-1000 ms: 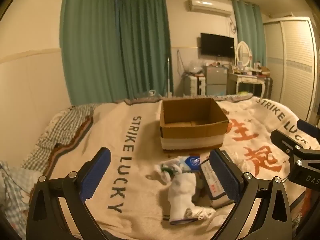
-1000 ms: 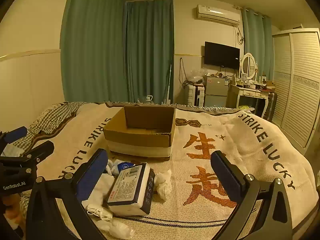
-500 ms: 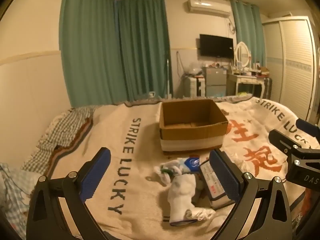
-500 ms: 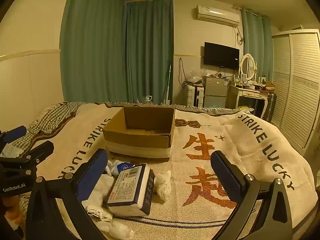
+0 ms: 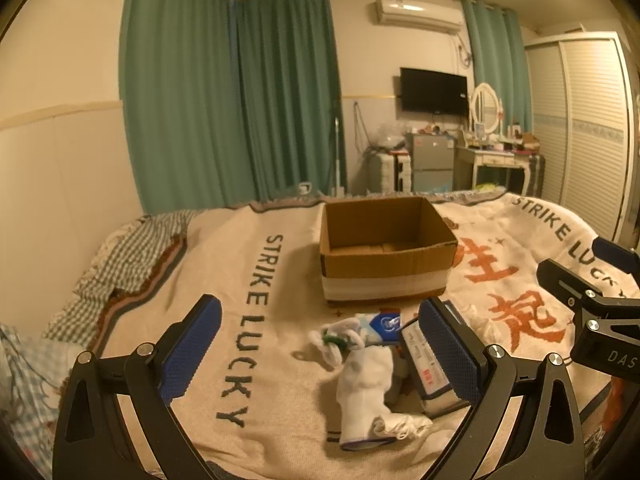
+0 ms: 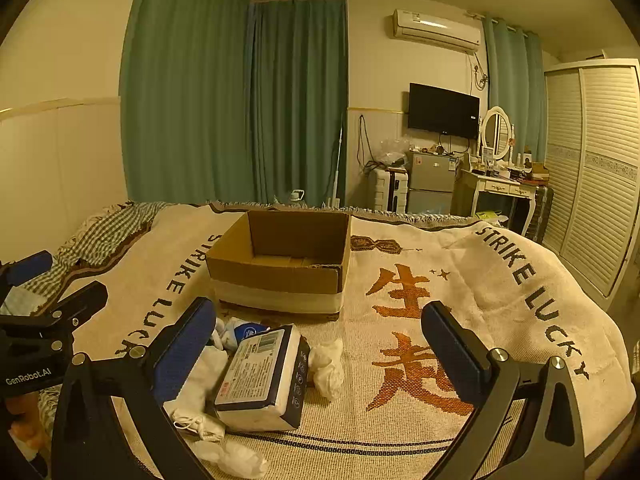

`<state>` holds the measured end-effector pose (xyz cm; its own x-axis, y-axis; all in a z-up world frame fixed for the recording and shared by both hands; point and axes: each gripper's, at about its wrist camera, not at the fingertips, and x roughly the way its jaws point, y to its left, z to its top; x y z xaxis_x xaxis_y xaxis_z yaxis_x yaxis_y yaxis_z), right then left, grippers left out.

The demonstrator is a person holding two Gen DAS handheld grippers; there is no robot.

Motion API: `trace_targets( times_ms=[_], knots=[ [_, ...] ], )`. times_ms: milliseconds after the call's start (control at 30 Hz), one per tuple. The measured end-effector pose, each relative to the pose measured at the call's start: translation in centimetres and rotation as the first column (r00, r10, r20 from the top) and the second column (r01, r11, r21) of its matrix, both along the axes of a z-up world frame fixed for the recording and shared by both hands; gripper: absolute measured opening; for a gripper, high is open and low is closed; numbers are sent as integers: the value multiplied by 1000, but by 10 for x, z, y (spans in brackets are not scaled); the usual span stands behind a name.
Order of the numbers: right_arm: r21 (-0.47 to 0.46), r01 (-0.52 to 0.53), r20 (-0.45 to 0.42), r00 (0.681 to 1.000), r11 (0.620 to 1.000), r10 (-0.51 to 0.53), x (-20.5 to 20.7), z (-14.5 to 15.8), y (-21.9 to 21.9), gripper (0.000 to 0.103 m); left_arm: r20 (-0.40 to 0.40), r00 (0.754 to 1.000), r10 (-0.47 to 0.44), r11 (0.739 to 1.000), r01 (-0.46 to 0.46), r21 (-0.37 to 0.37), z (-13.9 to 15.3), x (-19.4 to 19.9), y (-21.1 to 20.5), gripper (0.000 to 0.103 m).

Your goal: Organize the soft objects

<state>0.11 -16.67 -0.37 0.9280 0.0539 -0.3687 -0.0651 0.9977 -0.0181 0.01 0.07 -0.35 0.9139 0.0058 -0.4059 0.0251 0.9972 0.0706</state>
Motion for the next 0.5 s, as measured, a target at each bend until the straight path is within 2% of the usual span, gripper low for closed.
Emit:
trace_targets(
  times_ms=[500],
  knots=[
    [-3,0,-3,1000,1000,0,0,-1,1,103,-2,1000,7,1000,-7,0,-4,-2,2,101]
  ],
)
